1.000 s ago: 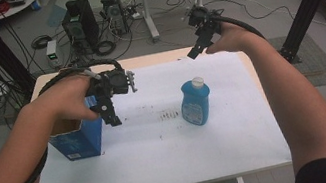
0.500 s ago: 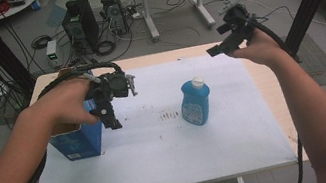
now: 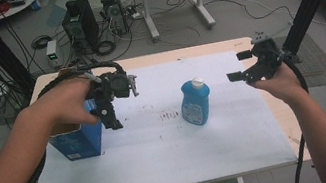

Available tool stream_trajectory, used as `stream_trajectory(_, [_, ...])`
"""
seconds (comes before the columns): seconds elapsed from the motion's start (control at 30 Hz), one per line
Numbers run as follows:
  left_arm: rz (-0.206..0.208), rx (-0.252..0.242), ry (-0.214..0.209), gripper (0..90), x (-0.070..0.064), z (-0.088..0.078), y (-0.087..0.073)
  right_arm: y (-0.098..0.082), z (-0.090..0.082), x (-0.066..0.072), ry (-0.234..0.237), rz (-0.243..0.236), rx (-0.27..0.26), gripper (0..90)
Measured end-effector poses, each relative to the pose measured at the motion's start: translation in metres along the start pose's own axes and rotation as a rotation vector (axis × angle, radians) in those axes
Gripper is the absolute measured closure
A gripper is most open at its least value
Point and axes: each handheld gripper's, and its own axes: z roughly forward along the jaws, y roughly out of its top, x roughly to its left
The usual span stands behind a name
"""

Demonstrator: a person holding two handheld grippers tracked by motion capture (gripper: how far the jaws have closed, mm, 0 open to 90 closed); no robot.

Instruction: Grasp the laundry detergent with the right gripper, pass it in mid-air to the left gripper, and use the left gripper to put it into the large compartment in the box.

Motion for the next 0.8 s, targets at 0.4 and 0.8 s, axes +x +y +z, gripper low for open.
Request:
stream_trajectory(0.4, [0.010, -0.011, 0.020, 0.1, -0.005, -0.006, 0.000, -0.049, 0.018, 0.026, 0.048, 0.069, -0.034, 0.0])
stream_trajectory(0.8, [0.016, -0.013, 0.018, 0.1, -0.010, -0.007, 0.003, -0.084, 0.043, 0.038, 0.055, 0.109, -0.034, 0.0])
